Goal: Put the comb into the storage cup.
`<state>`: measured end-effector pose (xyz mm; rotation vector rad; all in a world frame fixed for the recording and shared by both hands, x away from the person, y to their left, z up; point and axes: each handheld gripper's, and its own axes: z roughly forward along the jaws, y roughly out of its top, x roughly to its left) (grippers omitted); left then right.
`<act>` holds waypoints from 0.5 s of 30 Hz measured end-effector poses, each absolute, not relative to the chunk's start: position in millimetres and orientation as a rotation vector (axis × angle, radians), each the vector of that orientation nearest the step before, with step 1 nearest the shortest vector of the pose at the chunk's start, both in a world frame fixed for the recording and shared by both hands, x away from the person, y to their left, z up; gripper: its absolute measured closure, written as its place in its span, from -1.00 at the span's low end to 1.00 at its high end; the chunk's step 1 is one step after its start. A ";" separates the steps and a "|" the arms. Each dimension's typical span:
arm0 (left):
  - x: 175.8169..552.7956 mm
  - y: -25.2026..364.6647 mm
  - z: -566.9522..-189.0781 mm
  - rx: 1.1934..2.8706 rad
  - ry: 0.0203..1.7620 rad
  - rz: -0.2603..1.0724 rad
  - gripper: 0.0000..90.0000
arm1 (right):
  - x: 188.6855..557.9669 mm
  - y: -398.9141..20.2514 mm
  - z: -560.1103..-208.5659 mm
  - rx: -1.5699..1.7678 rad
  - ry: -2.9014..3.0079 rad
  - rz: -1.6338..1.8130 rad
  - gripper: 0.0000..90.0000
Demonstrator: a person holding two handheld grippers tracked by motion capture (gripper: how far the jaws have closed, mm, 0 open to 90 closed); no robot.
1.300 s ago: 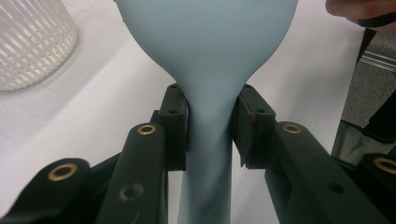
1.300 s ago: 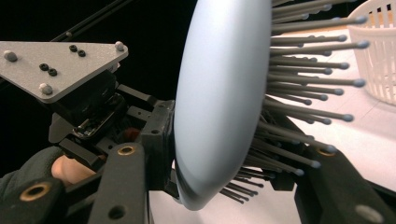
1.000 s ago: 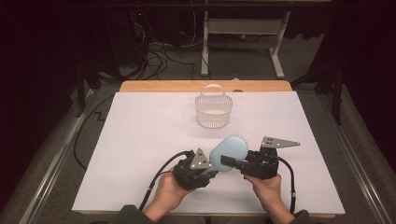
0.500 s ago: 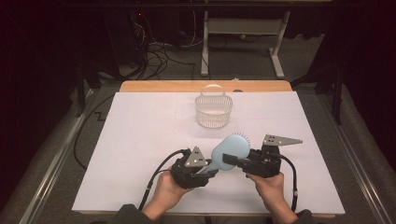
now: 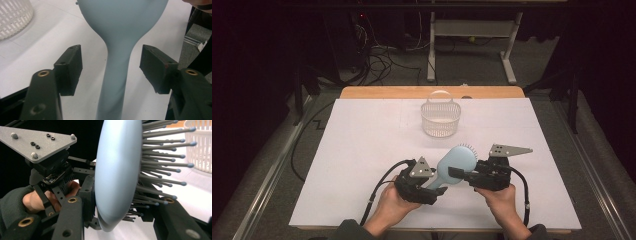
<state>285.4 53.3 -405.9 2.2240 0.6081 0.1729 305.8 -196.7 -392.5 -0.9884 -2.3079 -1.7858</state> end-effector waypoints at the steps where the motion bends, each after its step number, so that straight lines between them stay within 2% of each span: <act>1: 285.1 54.2 -405.6 2.222 0.609 0.173 -0.34 | 306.0 -196.2 -391.6 -0.990 -2.312 -1.785 0.29; 6: 286.2 62.1 -405.4 2.207 0.618 0.143 -0.44 | 306.6 -196.2 -389.7 -0.993 -2.324 -1.782 0.29; 11: 285.1 69.5 -406.0 2.184 0.646 0.161 -0.65 | 308.4 -197.4 -386.7 -1.011 -2.356 -1.758 0.29; 15: 284.8 76.1 -405.4 2.164 0.674 0.176 -0.65 | 309.9 -197.5 -383.7 -1.006 -2.373 -1.749 0.29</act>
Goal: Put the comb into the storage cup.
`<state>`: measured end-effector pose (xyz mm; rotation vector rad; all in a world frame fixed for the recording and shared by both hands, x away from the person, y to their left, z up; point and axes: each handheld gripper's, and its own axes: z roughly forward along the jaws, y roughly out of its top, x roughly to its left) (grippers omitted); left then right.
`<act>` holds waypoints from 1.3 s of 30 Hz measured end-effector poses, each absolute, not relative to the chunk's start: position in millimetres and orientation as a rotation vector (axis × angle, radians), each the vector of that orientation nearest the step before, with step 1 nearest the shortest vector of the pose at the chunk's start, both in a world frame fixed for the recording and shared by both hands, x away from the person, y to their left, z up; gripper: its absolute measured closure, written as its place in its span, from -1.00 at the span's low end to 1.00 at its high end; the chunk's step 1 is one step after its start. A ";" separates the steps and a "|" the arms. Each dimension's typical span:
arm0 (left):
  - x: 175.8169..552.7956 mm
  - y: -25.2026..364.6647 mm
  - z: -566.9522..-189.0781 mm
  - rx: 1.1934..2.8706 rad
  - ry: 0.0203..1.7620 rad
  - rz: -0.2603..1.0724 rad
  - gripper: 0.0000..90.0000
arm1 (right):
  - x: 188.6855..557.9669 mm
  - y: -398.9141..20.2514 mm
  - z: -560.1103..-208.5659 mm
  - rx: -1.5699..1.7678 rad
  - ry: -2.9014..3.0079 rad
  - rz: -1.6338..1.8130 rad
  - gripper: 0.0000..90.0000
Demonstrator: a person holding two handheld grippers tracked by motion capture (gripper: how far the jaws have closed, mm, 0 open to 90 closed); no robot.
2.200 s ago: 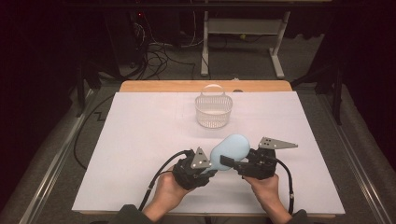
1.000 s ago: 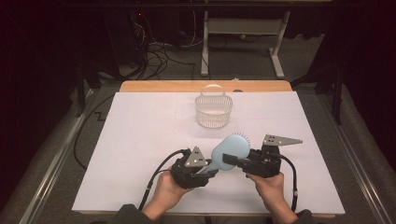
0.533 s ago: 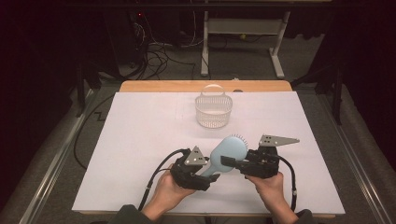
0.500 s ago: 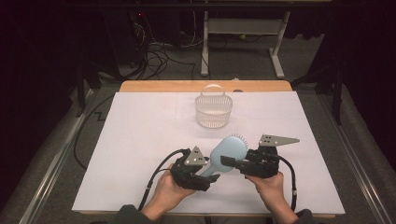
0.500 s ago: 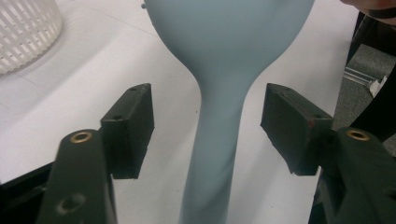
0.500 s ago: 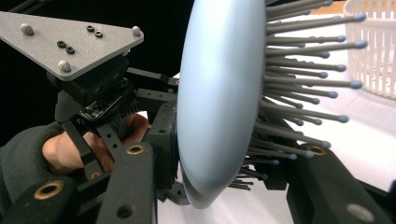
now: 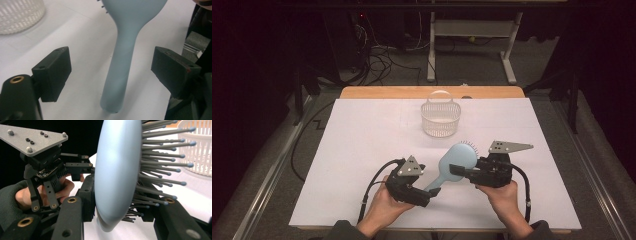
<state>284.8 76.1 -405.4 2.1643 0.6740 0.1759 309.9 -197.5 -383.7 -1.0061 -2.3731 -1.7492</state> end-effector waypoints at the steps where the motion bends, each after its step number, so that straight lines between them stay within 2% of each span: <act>1: 285.0 77.7 -405.6 2.156 0.681 0.171 -0.65 | 310.1 -197.2 -382.7 -1.004 -2.379 -1.745 0.29; 3: 285.5 80.6 -406.1 2.151 0.693 0.166 -0.70 | 310.5 -196.9 -381.3 -1.003 -2.390 -1.740 0.29; 24: 283.9 119.2 -411.4 2.048 0.788 0.190 -0.69 | 315.5 -206.6 -378.4 -1.046 -2.383 -1.716 0.27; 33: 283.7 136.2 -415.4 1.992 0.841 0.241 -0.69 | 319.3 -204.8 -379.2 -1.055 -2.380 -1.706 0.27; 39: 281.6 145.3 -419.0 1.953 0.874 0.340 -0.69 | 320.2 -202.5 -380.6 -1.051 -2.379 -1.702 0.26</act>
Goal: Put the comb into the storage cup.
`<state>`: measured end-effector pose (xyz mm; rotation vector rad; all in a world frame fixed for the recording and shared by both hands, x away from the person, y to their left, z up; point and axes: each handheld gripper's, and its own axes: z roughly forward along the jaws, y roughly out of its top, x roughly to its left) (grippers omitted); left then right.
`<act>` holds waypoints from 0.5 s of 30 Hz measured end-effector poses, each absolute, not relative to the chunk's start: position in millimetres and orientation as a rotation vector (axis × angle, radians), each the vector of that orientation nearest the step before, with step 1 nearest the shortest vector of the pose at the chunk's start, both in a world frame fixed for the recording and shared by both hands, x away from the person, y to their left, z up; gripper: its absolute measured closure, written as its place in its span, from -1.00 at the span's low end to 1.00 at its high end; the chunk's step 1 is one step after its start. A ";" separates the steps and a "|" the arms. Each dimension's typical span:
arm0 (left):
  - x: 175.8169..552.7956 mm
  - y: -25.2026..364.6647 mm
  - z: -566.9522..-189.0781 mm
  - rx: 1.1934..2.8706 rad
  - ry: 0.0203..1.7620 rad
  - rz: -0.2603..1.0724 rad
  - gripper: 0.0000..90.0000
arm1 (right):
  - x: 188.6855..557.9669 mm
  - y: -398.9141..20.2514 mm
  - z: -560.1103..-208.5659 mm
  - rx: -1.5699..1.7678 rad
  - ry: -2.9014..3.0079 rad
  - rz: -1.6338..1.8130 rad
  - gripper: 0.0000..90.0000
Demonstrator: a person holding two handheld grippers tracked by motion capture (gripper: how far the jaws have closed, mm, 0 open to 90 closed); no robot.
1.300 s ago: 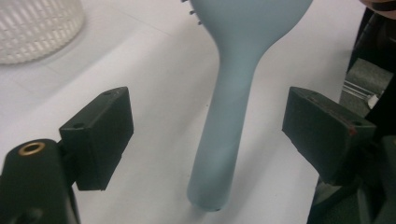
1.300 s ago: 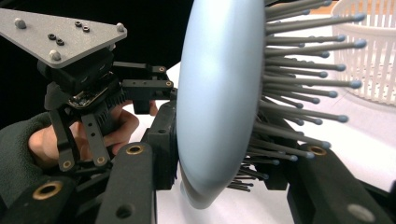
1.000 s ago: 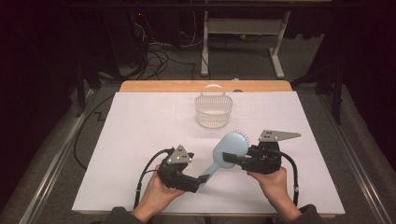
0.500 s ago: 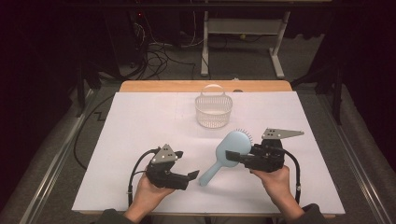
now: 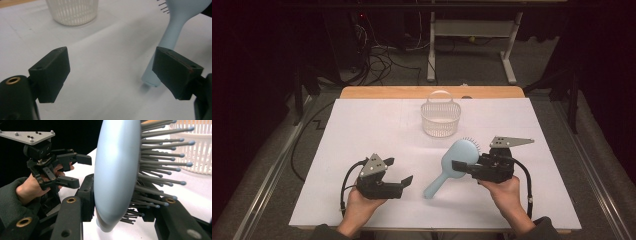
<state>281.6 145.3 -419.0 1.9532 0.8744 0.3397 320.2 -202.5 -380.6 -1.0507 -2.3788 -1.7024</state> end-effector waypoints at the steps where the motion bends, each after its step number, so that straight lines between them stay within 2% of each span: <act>1: 280.9 147.3 -418.7 1.950 0.878 0.345 -0.69 | 320.3 -202.6 -380.5 -1.053 -2.378 -1.703 0.26; 15: 275.7 176.7 -416.8 1.905 0.909 0.399 -0.69 | 321.1 -204.4 -378.9 -1.066 -2.386 -1.674 0.25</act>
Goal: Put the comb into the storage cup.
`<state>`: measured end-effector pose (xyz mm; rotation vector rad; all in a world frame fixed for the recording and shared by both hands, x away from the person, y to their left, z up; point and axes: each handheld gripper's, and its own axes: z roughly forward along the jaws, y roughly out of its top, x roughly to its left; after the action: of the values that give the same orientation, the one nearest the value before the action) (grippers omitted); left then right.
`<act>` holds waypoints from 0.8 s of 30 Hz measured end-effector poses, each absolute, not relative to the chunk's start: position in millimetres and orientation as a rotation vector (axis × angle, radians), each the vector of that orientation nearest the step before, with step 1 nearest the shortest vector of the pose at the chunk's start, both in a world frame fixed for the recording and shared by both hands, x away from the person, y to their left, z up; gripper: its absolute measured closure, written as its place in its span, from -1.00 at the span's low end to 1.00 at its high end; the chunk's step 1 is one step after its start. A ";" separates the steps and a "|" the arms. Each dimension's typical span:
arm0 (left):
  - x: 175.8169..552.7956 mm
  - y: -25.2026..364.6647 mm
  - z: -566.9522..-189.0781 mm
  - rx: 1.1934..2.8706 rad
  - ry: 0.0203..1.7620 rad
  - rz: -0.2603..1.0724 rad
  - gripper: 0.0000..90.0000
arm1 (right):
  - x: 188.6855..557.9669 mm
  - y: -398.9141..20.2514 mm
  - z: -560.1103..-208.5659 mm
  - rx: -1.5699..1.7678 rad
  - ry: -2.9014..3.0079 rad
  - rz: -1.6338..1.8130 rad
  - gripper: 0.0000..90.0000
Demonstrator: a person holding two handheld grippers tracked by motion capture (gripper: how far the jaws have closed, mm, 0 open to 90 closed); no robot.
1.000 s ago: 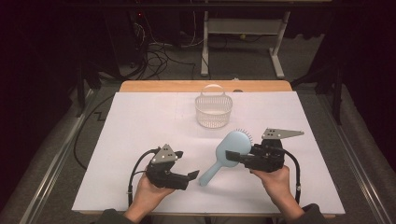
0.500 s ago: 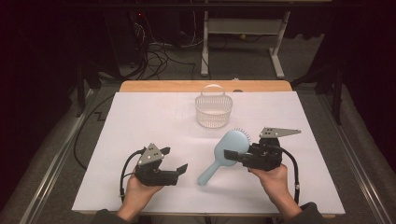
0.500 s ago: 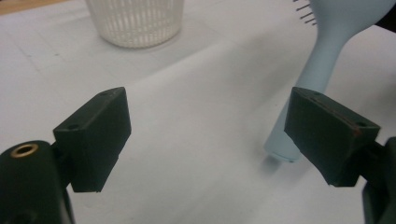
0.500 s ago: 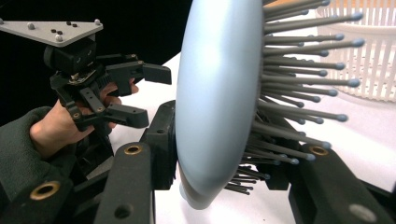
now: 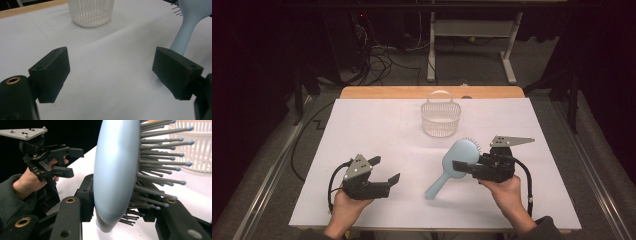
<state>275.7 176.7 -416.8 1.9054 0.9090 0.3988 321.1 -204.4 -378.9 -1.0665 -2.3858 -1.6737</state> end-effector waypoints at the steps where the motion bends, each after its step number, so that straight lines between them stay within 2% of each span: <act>1: 275.9 179.5 -417.2 1.900 0.917 0.401 -0.69 | 321.7 -205.1 -378.6 -1.068 -2.387 -1.674 0.25; 9: 277.5 196.2 -422.7 1.823 0.979 0.413 -0.69 | 323.6 -206.9 -377.0 -1.078 -2.389 -1.643 0.23; 24: 286.3 223.9 -443.2 1.791 1.073 0.477 -0.69 | 326.2 -212.0 -369.2 -1.101 -2.390 -1.638 0.22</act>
<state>286.3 223.9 -443.2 1.7913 1.0730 0.4766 326.2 -212.0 -369.2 -1.1009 -2.3900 -1.6385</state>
